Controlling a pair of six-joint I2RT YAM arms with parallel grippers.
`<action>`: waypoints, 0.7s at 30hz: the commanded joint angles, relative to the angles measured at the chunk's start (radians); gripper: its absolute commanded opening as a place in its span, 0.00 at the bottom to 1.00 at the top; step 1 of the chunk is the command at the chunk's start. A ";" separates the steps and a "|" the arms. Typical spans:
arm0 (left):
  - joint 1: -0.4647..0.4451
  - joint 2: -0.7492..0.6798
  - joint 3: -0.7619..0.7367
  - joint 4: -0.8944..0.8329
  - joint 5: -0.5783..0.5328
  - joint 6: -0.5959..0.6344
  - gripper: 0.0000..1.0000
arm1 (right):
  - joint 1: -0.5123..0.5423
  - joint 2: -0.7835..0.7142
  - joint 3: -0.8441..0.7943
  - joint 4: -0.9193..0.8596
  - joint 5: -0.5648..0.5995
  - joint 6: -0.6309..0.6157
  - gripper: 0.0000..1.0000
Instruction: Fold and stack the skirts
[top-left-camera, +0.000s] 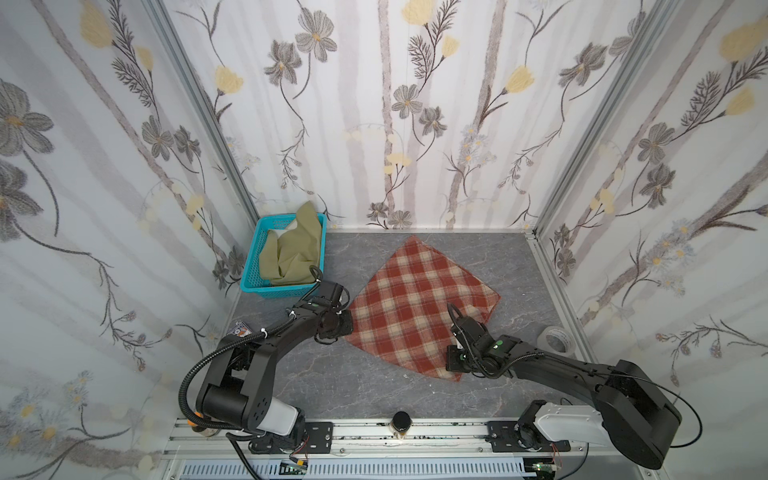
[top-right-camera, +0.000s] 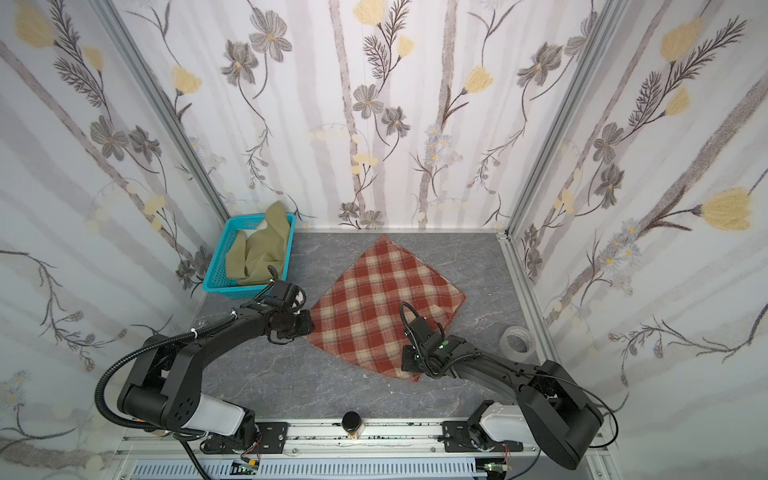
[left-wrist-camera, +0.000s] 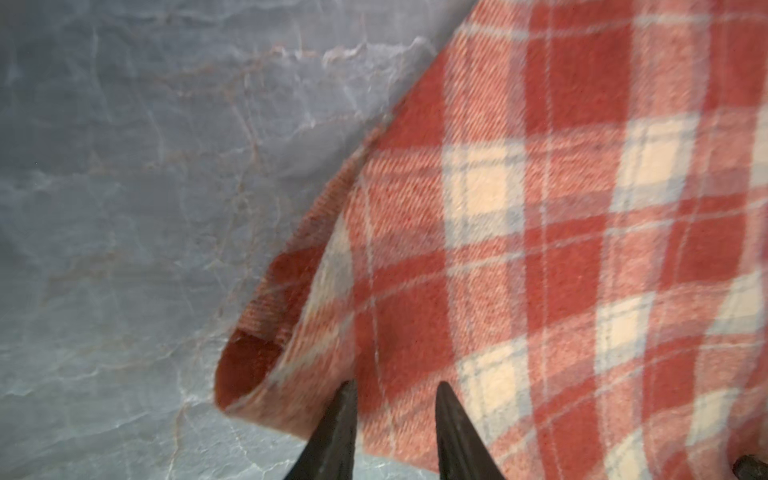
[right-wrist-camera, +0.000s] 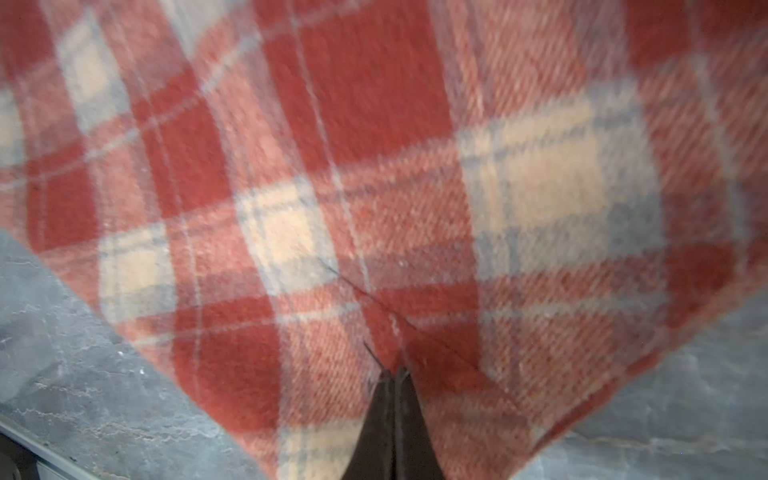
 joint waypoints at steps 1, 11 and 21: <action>0.002 -0.022 -0.017 -0.001 -0.082 0.002 0.33 | 0.006 -0.025 -0.036 0.054 -0.017 0.051 0.00; 0.028 -0.064 0.048 -0.074 -0.175 0.016 0.59 | 0.009 -0.124 0.019 -0.095 0.074 -0.003 0.00; 0.035 -0.009 0.058 -0.118 -0.167 0.016 0.60 | 0.009 -0.149 -0.012 -0.058 0.056 -0.003 0.01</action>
